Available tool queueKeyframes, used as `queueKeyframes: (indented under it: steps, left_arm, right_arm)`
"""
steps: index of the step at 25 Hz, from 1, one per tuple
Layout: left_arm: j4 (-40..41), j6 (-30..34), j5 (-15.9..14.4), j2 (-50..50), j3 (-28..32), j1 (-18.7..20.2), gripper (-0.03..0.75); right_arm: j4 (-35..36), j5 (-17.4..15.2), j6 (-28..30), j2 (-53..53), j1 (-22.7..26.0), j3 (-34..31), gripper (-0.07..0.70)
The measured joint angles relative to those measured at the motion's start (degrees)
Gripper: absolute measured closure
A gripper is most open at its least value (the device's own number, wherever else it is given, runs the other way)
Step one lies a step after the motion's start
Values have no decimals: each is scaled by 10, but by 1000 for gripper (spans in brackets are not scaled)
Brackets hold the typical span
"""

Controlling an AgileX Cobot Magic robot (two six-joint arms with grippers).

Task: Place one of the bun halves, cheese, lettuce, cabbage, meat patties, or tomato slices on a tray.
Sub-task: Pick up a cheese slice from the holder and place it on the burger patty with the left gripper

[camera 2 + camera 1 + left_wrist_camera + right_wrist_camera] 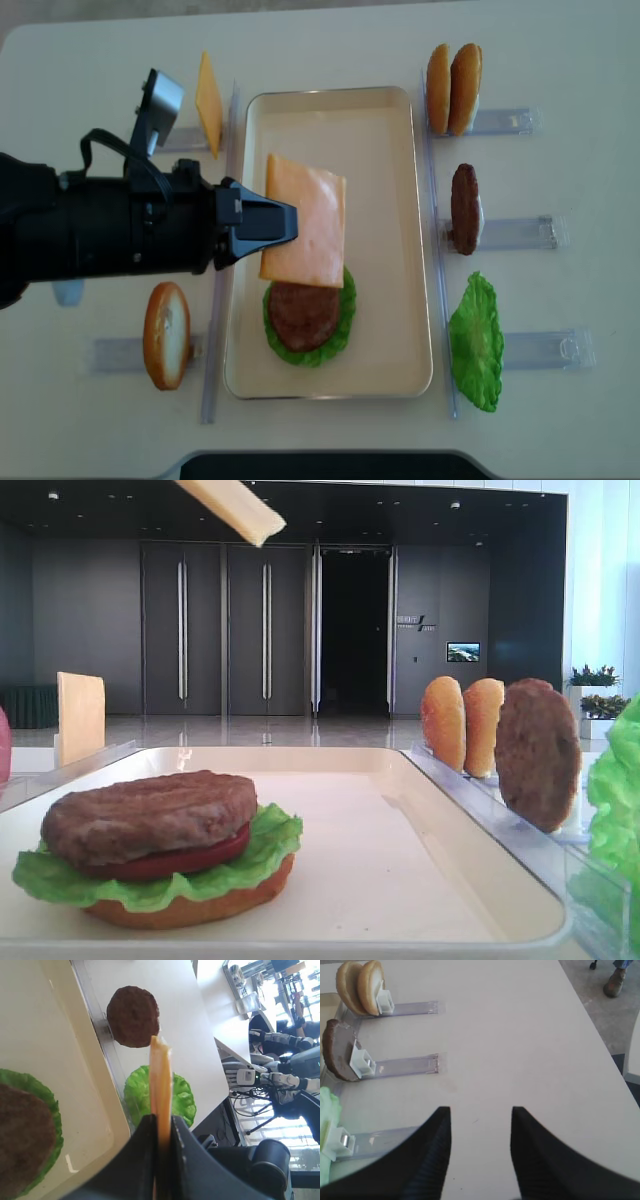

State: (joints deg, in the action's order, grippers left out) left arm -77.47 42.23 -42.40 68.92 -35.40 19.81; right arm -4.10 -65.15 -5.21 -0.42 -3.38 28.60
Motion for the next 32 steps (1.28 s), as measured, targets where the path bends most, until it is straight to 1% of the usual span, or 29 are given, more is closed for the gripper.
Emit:
queueKeyframes:
  steps: [3, 6, 8, 12, 16, 22, 25, 27, 30, 32]
  left_arm:
    - [-28, 26, -1, 0, 20, -21, 682]
    - [-67, 71, -12, 0, 60, -45, 682]
    - [-78, 90, -21, 0, 79, -55, 682]
    - [-89, 104, -31, 0, 90, -59, 682]
    - [-107, 111, -32, 0, 96, -59, 682]
    - [-156, 158, -32, 0, 145, -60, 682]
    - [-164, 166, -36, 0, 154, -73, 682]
    - [-168, 172, -52, 0, 154, -101, 682]
    - [-160, 175, -88, 0, 154, -147, 682]
    - [-152, 176, -114, 11, 154, -170, 682]
  right_arm:
    - [0, 0, 0, 0, 0, 0, 326]
    - [0, 0, 0, 0, 0, 0, 326]
    - [0, 0, 0, 0, 0, 0, 326]
    - [0, 0, 0, 0, 0, 0, 326]
    - [0, 0, 0, 0, 0, 0, 326]
    - [0, 0, 0, 0, 0, 0, 326]
    - [0, 0, 0, 0, 0, 0, 326]
    - [0, 0, 0, 0, 0, 0, 326]
    - [0, 0, 0, 0, 0, 0, 326]
    - [0, 0, 0, 0, 0, 0, 326]
